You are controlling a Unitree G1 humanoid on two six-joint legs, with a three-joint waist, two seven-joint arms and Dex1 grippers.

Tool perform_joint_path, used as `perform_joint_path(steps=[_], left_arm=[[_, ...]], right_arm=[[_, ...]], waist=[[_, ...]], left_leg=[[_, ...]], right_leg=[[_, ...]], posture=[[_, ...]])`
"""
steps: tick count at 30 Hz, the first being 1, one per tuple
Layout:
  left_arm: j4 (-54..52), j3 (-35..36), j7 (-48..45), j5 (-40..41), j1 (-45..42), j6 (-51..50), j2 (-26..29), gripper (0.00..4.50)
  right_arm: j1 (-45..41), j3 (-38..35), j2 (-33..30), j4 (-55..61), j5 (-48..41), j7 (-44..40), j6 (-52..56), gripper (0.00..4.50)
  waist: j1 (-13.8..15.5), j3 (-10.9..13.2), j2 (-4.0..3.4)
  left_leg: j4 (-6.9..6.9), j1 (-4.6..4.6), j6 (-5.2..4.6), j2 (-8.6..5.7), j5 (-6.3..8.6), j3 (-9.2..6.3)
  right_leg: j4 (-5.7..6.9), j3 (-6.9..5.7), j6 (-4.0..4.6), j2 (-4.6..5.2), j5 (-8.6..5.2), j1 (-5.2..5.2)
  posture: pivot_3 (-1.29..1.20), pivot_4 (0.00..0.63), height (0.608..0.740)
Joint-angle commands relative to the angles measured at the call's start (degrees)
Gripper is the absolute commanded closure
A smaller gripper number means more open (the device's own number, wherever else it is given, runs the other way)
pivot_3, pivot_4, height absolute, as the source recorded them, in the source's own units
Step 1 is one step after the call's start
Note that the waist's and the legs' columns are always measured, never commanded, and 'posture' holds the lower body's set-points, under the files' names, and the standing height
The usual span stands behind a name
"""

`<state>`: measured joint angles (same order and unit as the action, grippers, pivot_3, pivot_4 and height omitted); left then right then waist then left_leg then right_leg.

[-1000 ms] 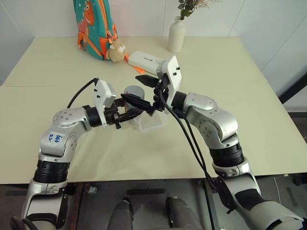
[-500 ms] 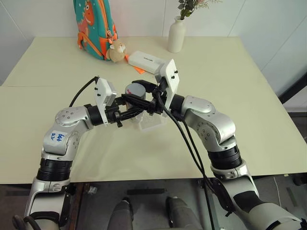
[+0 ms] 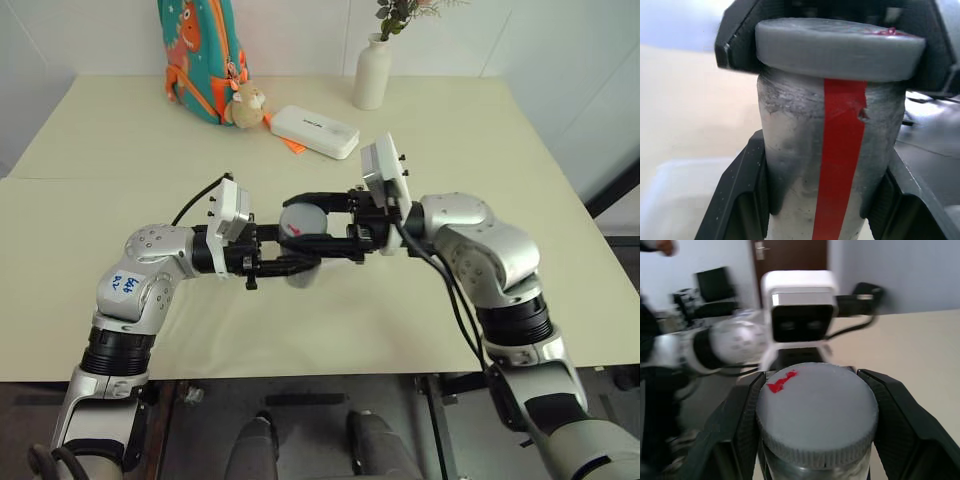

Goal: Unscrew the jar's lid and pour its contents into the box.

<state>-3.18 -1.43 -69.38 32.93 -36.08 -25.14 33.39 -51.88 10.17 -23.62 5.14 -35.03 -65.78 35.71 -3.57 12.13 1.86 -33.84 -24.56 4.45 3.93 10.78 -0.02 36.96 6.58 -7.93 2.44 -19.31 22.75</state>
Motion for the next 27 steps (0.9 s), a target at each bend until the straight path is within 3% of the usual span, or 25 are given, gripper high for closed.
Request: perform_joint_path(steps=[1, 11, 17, 22, 27], left_arm=[[2.9, 2.9, -4.8, 2.4, -1.6, 1.2, 1.8, 2.54], [4.4, 3.6, -3.6, 1.7, -2.1, 3.9, 0.4, 2.54], [3.8, 4.3, -3.3, 1.7, -2.1, 3.8, 0.2, 2.54], [3.0, 5.5, -2.1, 1.8, -1.3, 3.9, -0.2, 2.54], [3.1, 6.0, -0.3, 1.7, -1.2, 3.3, -0.4, 2.54]], right_arm=[[-4.0, -0.8, -2.8, -3.5, -0.2, -7.0, -1.3, 1.85], [-6.0, -1.5, -1.3, -6.7, 0.6, -5.6, -2.6, 1.85], [-7.0, -4.3, -0.4, -6.8, -0.7, -3.5, -1.5, 0.02], [-8.1, -9.5, 1.3, -6.7, -2.2, -0.2, -3.5, 0.02], [-7.1, -9.0, 2.3, -3.0, -3.2, 1.0, -1.4, 0.02]], waist=[[-0.4, 0.0, -0.01], [-0.7, 0.0, -0.02], [-0.7, 0.0, -0.02], [-0.8, 0.0, -0.03], [-0.9, 0.0, -0.03]], left_leg=[[0.0, 0.05, 0.0, 0.0, 0.0, 0.0], [-0.03, -0.01, -0.02, 0.01, 0.01, -0.05], [-0.09, -0.02, -0.01, 0.01, 0.01, -0.05], [-0.09, -0.02, -0.01, 0.01, 0.01, -0.06], [-0.08, -0.02, -0.01, 0.01, 0.01, -0.06]], right_leg=[[0.04, 0.0, 0.0, 0.0, 0.0, 0.0], [0.02, 0.0, -0.05, -0.01, -0.03, -0.02], [0.07, 0.0, -0.05, -0.01, -0.03, -0.02], [0.09, 0.0, -0.05, -0.01, -0.03, -0.02], [0.08, 0.0, -0.05, -0.01, -0.03, -0.02]], posture=[[0.0, 0.15, 0.74], [0.0, 0.15, 0.74], [0.0, 0.15, 0.74], [0.0, 0.15, 0.74], [0.0, 0.15, 0.74]])
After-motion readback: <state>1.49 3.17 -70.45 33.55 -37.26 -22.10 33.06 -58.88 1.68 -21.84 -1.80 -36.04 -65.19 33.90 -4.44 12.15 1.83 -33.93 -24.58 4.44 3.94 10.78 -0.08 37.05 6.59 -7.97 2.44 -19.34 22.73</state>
